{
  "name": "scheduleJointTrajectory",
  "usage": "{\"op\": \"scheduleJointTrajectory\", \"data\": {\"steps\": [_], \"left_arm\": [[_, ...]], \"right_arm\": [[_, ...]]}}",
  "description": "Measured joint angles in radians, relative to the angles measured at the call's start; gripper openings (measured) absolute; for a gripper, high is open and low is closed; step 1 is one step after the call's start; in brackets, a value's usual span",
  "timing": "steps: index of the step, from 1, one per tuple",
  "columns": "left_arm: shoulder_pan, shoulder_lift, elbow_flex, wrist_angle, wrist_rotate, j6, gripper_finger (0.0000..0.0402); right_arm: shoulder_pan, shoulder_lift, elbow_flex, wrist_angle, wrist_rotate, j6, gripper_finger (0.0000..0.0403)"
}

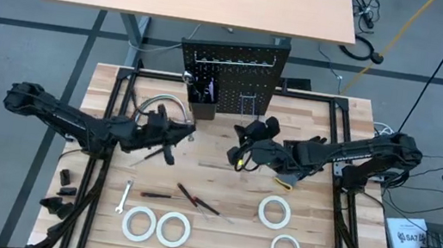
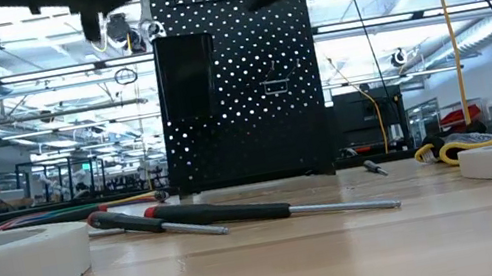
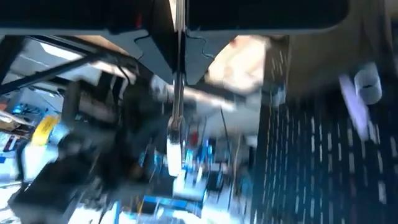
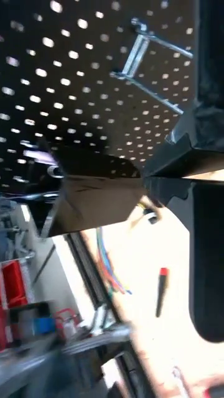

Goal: Hang tools onto peg board
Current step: Put the wrench into the peg board

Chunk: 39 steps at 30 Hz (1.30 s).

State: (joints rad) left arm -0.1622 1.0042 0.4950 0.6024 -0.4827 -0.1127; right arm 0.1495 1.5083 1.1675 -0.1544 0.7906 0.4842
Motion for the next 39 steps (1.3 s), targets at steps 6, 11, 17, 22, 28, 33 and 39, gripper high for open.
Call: {"op": "scheduleJointTrajectory", "data": {"steps": [6, 11, 17, 22, 28, 33, 39], "left_arm": [[0.047, 0.001, 0.003, 0.107, -0.08, 0.217, 0.0008], [0.119, 0.001, 0.053, 0.107, -0.075, 0.269, 0.0008], [0.205, 0.001, 0.097, 0.096, -0.069, 0.302, 0.0008], [0.277, 0.002, 0.098, 0.096, -0.011, 0.251, 0.0008], [0.34, 0.008, 0.099, 0.096, 0.04, 0.196, 0.0008], [0.373, 0.008, 0.099, 0.096, 0.062, 0.195, 0.0008], [0.41, 0.036, 0.099, 0.095, 0.119, 0.143, 0.0008]], "right_arm": [[0.009, 0.004, 0.0, -0.058, 0.0, 0.076, 0.0], [0.025, 0.004, 0.0, -0.06, -0.001, 0.081, 0.0], [0.029, 0.004, 0.0, -0.061, -0.002, 0.081, 0.0], [0.029, 0.004, 0.0, -0.062, -0.001, 0.079, 0.0], [0.027, 0.004, 0.0, -0.07, 0.004, 0.074, 0.0], [0.019, 0.004, 0.0, -0.084, 0.004, 0.073, 0.0], [0.006, 0.004, 0.0, -0.091, -0.001, 0.073, 0.0]]}}
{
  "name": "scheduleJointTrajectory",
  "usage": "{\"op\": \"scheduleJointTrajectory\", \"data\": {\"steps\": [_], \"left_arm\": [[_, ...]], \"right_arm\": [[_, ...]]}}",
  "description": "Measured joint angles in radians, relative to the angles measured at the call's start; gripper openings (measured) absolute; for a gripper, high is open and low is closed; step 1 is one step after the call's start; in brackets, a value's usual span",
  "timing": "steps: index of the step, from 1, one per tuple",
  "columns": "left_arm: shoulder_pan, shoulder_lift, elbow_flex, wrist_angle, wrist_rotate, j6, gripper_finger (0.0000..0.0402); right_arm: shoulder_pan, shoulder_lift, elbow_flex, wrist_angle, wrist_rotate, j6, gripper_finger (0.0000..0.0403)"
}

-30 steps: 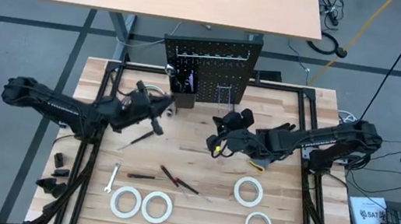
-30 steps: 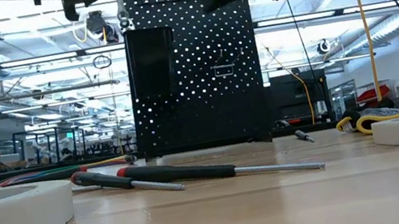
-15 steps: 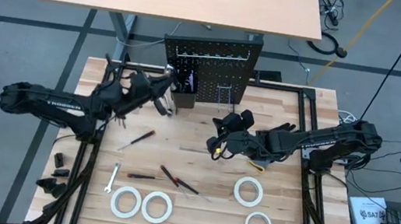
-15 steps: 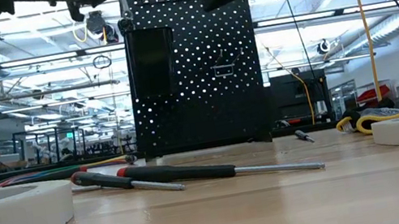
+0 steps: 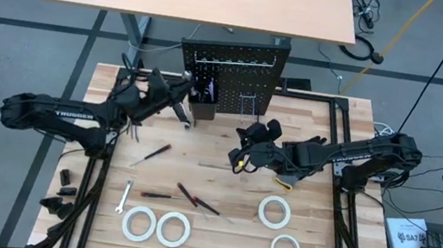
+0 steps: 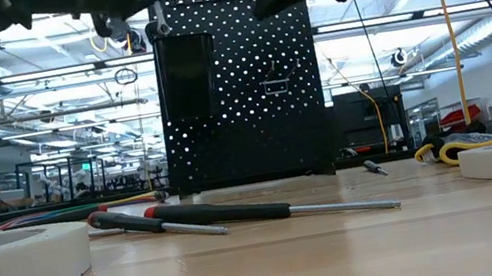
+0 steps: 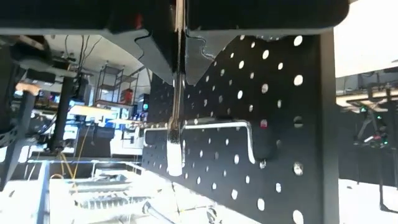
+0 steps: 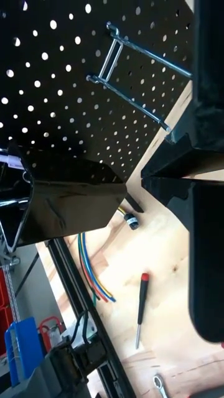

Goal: Hang tools onto peg board
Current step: Put the wrench into the peg board

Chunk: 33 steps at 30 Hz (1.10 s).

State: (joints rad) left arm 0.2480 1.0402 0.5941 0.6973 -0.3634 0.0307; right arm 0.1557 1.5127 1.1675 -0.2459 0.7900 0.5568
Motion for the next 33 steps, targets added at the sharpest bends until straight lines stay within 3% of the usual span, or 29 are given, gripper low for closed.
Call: {"op": "scheduleJointTrajectory", "data": {"steps": [33], "left_arm": [[0.033, 0.043, 0.0, -0.09, 0.066, -0.105, 0.0008]], "right_arm": [[-0.024, 0.001, 0.0, -0.021, -0.002, -0.023, 0.0]]}}
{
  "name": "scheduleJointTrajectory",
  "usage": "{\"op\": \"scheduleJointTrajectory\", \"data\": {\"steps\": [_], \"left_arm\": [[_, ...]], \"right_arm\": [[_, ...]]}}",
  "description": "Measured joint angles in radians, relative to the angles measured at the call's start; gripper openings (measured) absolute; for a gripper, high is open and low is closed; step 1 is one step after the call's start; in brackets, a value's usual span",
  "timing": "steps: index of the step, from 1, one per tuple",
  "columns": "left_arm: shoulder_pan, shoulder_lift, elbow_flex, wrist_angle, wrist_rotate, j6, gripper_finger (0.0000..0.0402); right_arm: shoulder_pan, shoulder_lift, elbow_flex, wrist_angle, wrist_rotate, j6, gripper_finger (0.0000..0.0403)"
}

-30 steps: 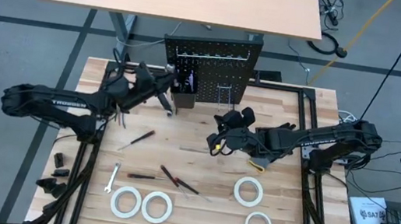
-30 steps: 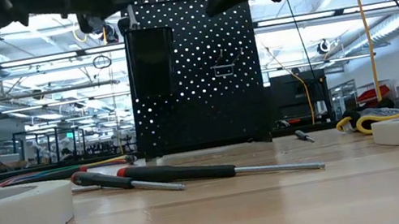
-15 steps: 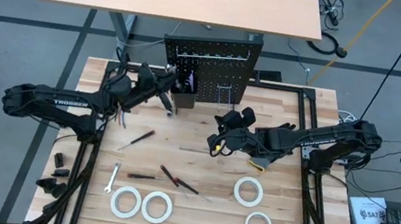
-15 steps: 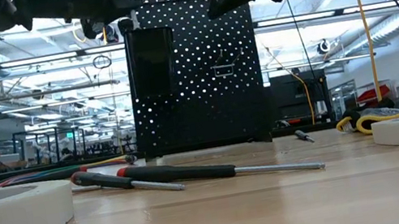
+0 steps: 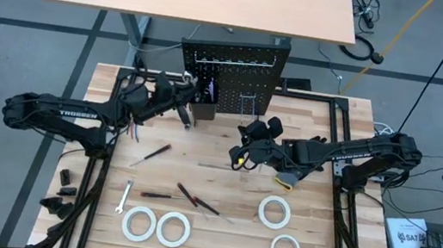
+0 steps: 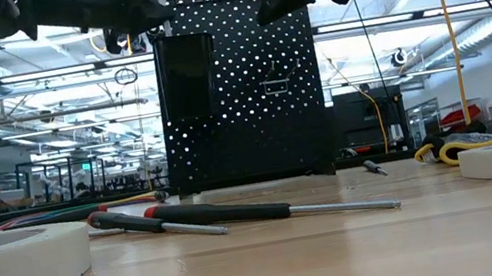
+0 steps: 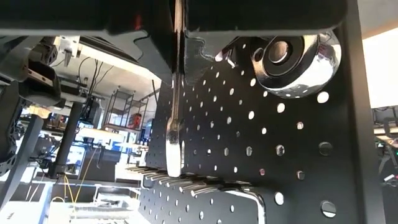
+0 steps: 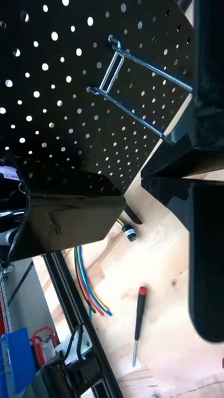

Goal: Hang tools onto peg board
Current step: Put the wrench into the peg board

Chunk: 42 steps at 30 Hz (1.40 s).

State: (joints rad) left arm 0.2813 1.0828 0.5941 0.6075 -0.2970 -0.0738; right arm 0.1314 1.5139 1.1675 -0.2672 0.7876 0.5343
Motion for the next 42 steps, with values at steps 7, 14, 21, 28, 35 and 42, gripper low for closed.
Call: {"op": "scheduleJointTrajectory", "data": {"steps": [7, 14, 21, 28, 35, 42], "left_arm": [[0.0, 0.0, 0.0, 0.0, 0.009, 0.0, 0.0008], [0.0, 0.0, 0.0, 0.002, 0.028, 0.0, 0.0008], [0.0, 0.0, 0.0, 0.003, 0.034, 0.0, 0.0008], [0.0, 0.0, 0.0, 0.003, 0.033, 0.001, 0.0009], [0.0, 0.0, 0.0, -0.019, 0.006, 0.002, 0.0038], [0.0, 0.0, 0.0, -0.021, -0.002, 0.001, 0.0102]], "right_arm": [[0.0, 0.0, 0.0, 0.0, 0.0, 0.0, 0.0], [0.001, 0.0, 0.0, 0.0, -0.002, 0.0, 0.0], [0.001, 0.0, 0.0, 0.0, -0.004, 0.0, 0.0], [0.001, 0.0, 0.0, 0.0, -0.008, -0.008, 0.0], [0.001, 0.0, 0.0, -0.001, -0.008, -0.023, 0.0], [0.001, 0.0, 0.0, -0.001, -0.008, -0.023, 0.0]]}}
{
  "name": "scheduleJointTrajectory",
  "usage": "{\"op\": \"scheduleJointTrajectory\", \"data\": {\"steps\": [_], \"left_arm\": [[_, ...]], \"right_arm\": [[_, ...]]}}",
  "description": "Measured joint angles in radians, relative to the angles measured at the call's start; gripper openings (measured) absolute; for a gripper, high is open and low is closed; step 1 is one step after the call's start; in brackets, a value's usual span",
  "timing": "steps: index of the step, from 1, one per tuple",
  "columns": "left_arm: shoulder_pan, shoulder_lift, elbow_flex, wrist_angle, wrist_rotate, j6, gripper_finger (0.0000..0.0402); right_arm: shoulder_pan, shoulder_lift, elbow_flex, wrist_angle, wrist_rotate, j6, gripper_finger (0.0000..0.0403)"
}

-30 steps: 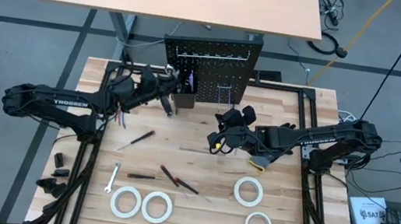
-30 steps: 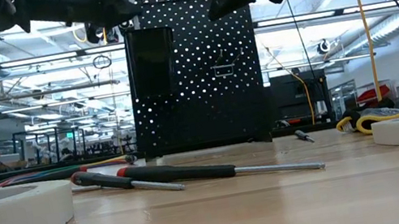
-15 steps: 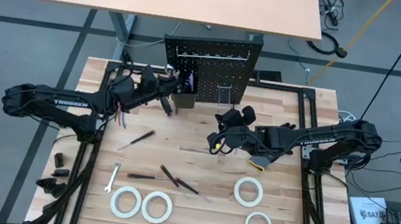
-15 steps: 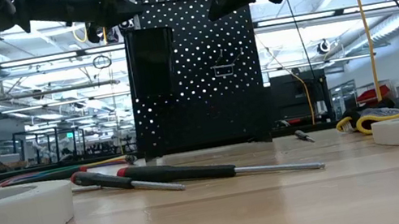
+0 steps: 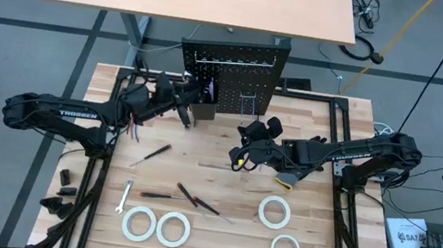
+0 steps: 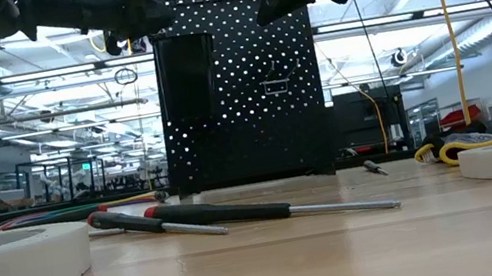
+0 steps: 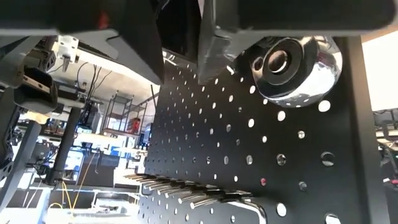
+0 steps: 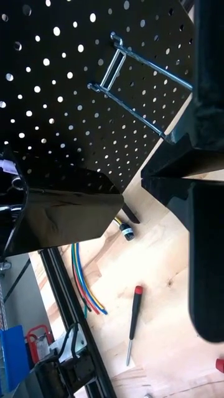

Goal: Hang tools onto peg board
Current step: Put the wrench into the peg board

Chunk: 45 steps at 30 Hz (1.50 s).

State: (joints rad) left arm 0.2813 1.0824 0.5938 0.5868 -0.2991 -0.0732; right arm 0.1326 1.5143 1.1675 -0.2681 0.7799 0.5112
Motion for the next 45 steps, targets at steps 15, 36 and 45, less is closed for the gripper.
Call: {"op": "scheduleJointTrajectory", "data": {"steps": [15, 36, 45], "left_arm": [[-0.039, -0.192, -0.001, -0.036, 0.116, -0.079, 0.0114], [-0.463, -0.241, -0.001, -0.544, 0.395, -0.301, 0.0114], [-0.705, -0.239, 0.0, -0.962, 0.331, -0.673, 0.0114]], "right_arm": [[0.006, 0.0, 0.0, 0.008, -0.029, -0.033, 0.0], [0.006, 0.031, 0.0, 0.065, -0.148, -0.094, 0.0], [0.011, 0.106, 0.0, 0.206, -0.295, -0.135, 0.0]]}}
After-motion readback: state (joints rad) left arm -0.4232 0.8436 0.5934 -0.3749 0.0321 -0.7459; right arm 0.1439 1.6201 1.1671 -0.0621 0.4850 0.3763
